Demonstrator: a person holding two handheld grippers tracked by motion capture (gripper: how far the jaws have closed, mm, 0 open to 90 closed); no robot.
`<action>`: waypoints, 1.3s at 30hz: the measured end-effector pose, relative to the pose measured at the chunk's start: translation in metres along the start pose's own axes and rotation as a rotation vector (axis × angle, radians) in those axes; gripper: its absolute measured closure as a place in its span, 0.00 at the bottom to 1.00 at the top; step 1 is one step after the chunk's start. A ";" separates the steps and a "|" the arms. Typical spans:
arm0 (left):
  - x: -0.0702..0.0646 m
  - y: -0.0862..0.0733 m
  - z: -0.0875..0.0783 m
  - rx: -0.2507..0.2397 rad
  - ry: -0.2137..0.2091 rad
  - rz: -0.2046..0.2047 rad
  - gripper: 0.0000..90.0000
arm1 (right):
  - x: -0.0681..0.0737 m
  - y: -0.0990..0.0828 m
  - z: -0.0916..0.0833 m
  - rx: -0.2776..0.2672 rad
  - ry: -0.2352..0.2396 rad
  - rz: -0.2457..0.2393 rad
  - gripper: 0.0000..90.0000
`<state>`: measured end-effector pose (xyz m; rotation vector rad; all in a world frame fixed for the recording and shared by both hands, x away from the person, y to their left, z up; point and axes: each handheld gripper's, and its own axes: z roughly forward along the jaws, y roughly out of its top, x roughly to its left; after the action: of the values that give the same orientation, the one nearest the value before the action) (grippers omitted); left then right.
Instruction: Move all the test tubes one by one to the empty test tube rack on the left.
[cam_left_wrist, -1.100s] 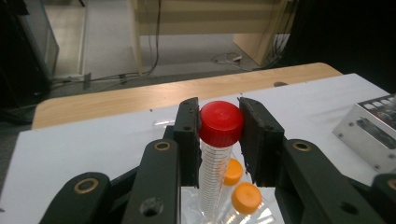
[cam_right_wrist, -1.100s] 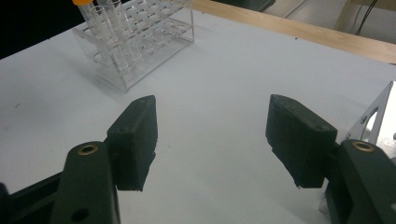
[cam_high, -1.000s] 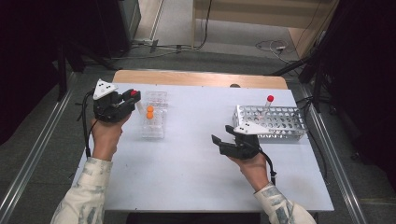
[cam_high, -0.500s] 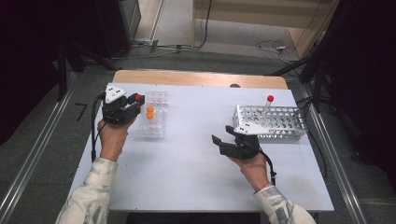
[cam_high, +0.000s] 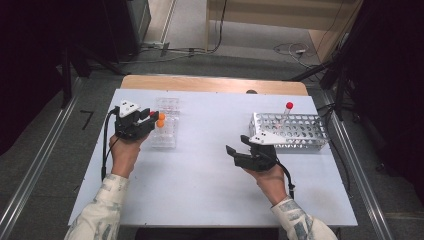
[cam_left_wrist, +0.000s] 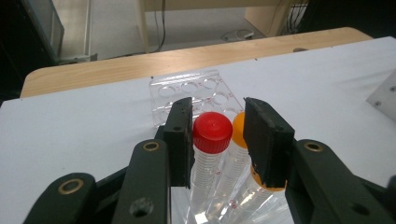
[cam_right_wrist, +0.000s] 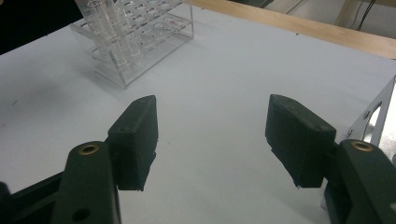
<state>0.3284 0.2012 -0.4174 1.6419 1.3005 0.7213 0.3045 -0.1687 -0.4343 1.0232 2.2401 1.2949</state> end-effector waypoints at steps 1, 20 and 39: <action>0.000 0.000 -0.001 -0.006 -0.004 -0.008 0.68 | 0.000 0.000 0.000 -0.001 -0.001 0.001 0.37; -0.004 -0.004 -0.029 -0.007 -0.030 -0.082 0.22 | -0.059 0.003 -0.023 -0.042 -0.197 0.072 0.38; -0.001 -0.001 -0.036 -0.032 -0.029 -0.090 0.22 | -0.141 -0.002 -0.014 -0.036 -0.471 0.188 0.47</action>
<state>0.2965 0.2110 -0.4025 1.5523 1.3269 0.6592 0.3904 -0.2812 -0.4358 1.3848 1.7946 1.0229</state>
